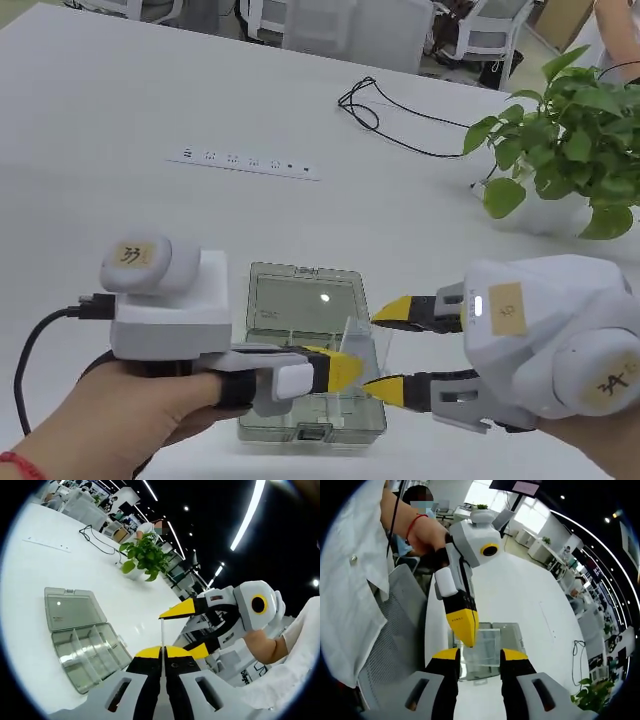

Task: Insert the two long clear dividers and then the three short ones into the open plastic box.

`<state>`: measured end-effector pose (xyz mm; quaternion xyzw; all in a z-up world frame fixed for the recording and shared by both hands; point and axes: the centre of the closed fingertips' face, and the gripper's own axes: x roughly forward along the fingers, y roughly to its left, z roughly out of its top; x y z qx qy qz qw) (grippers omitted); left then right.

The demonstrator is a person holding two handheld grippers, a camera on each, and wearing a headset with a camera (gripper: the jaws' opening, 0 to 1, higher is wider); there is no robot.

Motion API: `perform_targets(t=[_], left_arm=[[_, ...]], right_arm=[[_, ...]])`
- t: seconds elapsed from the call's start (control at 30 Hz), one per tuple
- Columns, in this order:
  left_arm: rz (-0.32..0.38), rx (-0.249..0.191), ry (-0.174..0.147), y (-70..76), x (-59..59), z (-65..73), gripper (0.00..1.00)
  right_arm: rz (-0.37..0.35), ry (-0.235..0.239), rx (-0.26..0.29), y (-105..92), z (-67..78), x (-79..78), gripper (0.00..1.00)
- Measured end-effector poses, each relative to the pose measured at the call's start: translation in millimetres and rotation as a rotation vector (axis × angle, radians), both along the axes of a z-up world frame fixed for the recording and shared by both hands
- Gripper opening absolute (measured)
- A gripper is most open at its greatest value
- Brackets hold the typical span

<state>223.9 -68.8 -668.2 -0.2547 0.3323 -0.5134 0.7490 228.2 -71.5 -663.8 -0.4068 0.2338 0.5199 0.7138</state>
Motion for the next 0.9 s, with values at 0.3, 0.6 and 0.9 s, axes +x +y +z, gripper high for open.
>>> perform_targets(t=[0.3, 0.6, 0.9], left_arm=[[-0.101, 0.055, -0.155, 0.8, -12.1, -5.8, 0.00], [-0.240, 0.060, -0.353, 1.7, -37.7, -4.2, 0.00], [-0.308, -0.001, -0.455, 5.8, -51.4, 4.6, 0.00]], right_arm=[[-0.026, 0.099, 0.119, -3.1, 13.3, -1.1, 0.32], [0.056, 0.334, 0.219, 2.9, 14.6, -26.9, 0.26], [0.155, 0.499, 0.232, 12.5, 12.3, -43.0, 0.16]])
